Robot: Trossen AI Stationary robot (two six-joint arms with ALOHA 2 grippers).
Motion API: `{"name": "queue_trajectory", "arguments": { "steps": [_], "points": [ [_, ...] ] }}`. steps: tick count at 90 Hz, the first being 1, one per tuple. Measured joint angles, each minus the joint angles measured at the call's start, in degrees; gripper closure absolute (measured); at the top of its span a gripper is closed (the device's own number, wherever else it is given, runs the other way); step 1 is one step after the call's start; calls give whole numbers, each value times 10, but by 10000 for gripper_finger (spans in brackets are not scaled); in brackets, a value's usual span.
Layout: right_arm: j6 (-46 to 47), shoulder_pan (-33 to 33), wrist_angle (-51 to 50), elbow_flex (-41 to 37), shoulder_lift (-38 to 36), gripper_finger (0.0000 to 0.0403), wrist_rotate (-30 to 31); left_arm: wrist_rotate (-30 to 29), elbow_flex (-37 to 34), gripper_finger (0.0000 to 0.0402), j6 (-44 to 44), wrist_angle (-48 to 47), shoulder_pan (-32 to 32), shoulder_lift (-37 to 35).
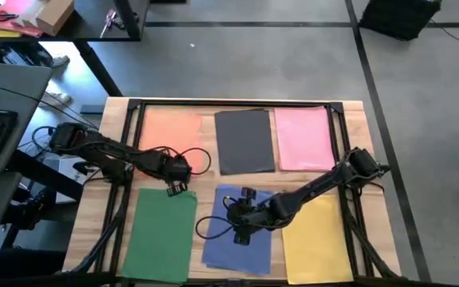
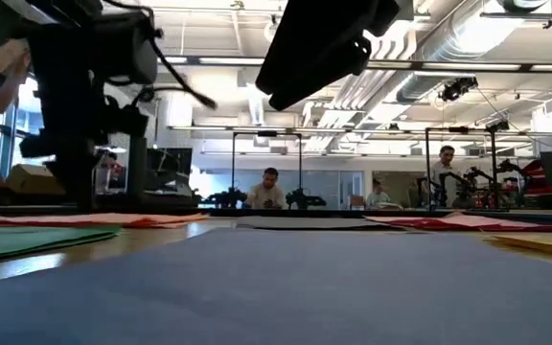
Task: Organize paper
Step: Adjust the orange papers on the top left of the table
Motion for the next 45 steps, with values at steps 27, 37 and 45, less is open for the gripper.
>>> {"name": "queue_trajectory", "arguments": {
  "steps": [27, 37, 45],
  "points": [
    [5, -7, 9, 0, 0, 227, -5, -40, 0, 401, -113, -34, 6, -93],
    [7, -3, 12, 0, 0, 227, -5, -38, -38, 401, -156, -19, 20, -91],
    [14, 0, 12, 0, 0, 227, -5, -18, -82, 401, -167, 33, 34, -83]
  ]
}}
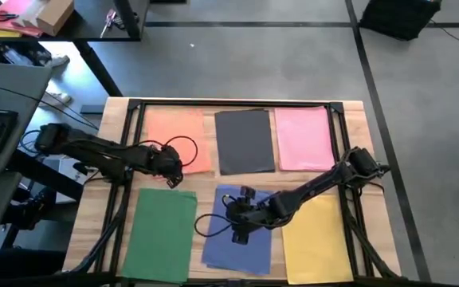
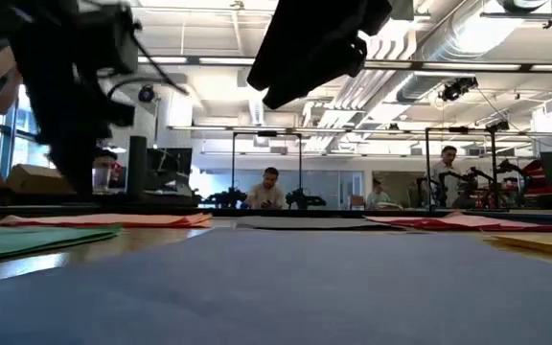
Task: Organize paper
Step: Adjust the orange papers on the top left of the table
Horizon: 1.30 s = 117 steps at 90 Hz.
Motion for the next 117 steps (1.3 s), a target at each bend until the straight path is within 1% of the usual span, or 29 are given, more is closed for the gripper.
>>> {"name": "queue_trajectory", "arguments": {
  "steps": [7, 13, 29, 49, 60, 65, 71, 77, 89, 106, 117],
  "points": [
    [0, 3, 0, 0, 0, 227, 0, 3, -32, 401, -4, 29, 13, 4],
    [0, 4, 0, 0, 0, 227, 0, -1, -46, 401, -11, 31, 28, 4],
    [0, 3, 0, 0, 0, 227, 0, -3, -52, 402, -22, -21, 76, 2],
    [0, 3, 1, 0, 0, 227, 2, 18, -38, 402, 22, -39, 114, 3],
    [0, 3, 1, 0, 0, 227, 2, 22, -13, 401, 48, -79, 126, 4],
    [-7, 1, 1, 0, 0, 227, 12, 23, 2, 402, 61, -92, 127, 2],
    [-12, -1, 4, 0, 8, 227, 39, 36, 21, 402, 76, -108, 125, 2],
    [-16, -5, 5, 0, 25, 227, 60, 53, 42, 401, 78, -120, 119, -1],
    [-11, -12, 38, 0, 77, 227, 63, 82, 81, 402, 66, -136, 88, -9],
    [-34, -19, 92, 0, 145, 227, 44, 99, 89, 402, 21, -121, -15, -30],
    [-57, -25, 128, 3, 166, 227, 23, 98, 85, 401, -5, -95, -82, -41]
  ]
}}
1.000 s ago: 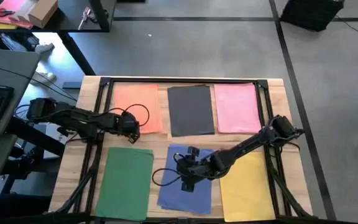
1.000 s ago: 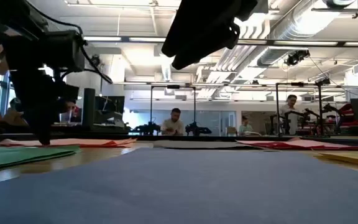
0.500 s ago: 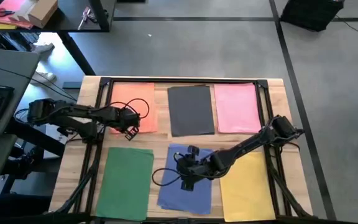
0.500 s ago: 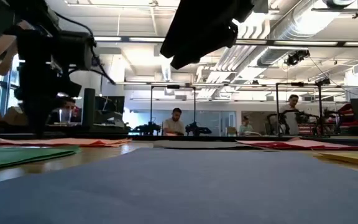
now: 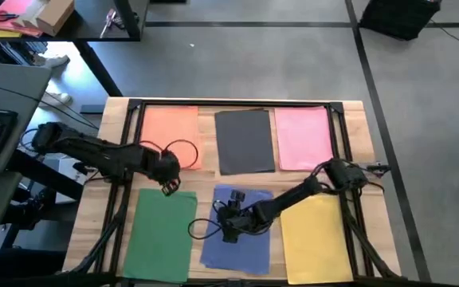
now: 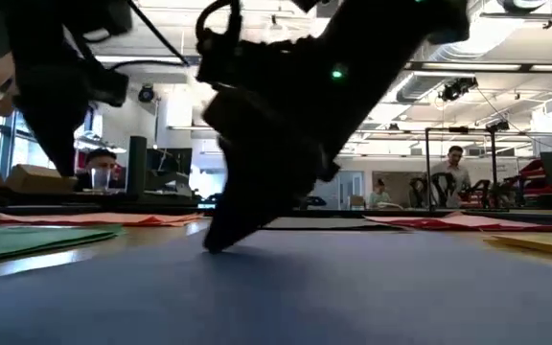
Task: Organize paper
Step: Adjust the orange papers on the top left of the table, then adjust the colored papers on the table
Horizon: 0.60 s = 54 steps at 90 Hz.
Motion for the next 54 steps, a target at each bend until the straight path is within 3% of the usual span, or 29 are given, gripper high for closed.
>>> {"name": "queue_trajectory", "arguments": {
  "steps": [13, 35, 43, 54],
  "points": [
    [-31, 5, 35, 2, 7, 227, -15, -15, 0, 402, -19, 23, -51, -10],
    [-78, 6, -83, 116, 13, 227, -18, -62, 0, 402, -70, 26, -103, -48],
    [-109, -13, -142, 175, 9, 227, 30, -110, 0, 402, -111, 26, -140, -47],
    [-124, -56, -273, 217, 9, 227, 142, -144, 0, 402, -169, 48, -202, -19]
  ]
}}
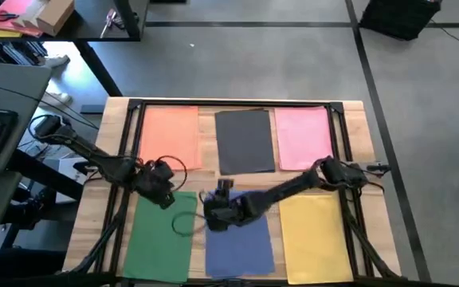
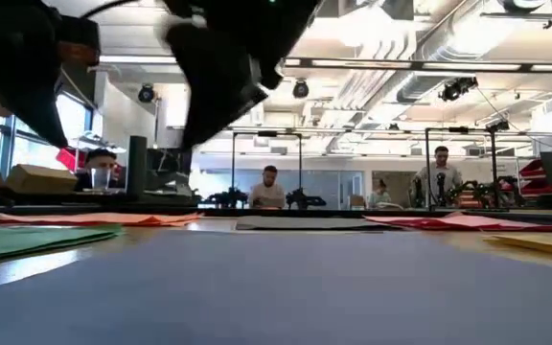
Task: Organize paper
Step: Adjust the colored papers on the table, then return to Home Position
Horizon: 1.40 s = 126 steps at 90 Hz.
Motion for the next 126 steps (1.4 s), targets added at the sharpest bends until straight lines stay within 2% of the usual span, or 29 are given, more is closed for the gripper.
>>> {"name": "queue_trajectory", "arguments": {
  "steps": [5, 11, 21, 28, 46, 63, 75, 85, 97, 106, 115, 126],
  "points": [
    [12, -29, -60, 3, 0, 227, 28, -18, 0, 402, -22, 15, -30, 18],
    [57, -70, -106, -10, 0, 227, 34, -37, 0, 402, -56, 29, -66, 47],
    [151, -131, -123, -55, 2, 227, -8, -53, 0, 402, -105, 34, -113, 99],
    [173, -155, -92, -82, 2, 227, -34, -53, 0, 402, -139, 34, -132, 137],
    [166, -182, 35, -130, 0, 227, -94, -58, 0, 402, -178, 68, -137, 226],
    [165, -198, 58, -130, 0, 227, -109, -61, 2, 402, -194, 53, -129, 273],
    [165, -202, 54, -121, 0, 227, -121, -63, 2, 402, -208, 21, -126, 277],
    [156, -193, 29, -96, -9, 227, -103, -50, 0, 402, -209, -17, -126, 267],
    [131, -186, -18, -82, -82, 227, -93, -39, 0, 402, -207, -35, -130, 244],
    [107, -189, -33, -118, -153, 227, -97, -60, 0, 402, -198, -22, -141, 226],
    [99, -188, -4, -199, -242, 227, -102, -102, 0, 402, -194, -8, -152, 203],
    [106, -182, 96, -355, -375, 227, -139, -164, 0, 402, -171, 7, -179, 148]
  ]
}}
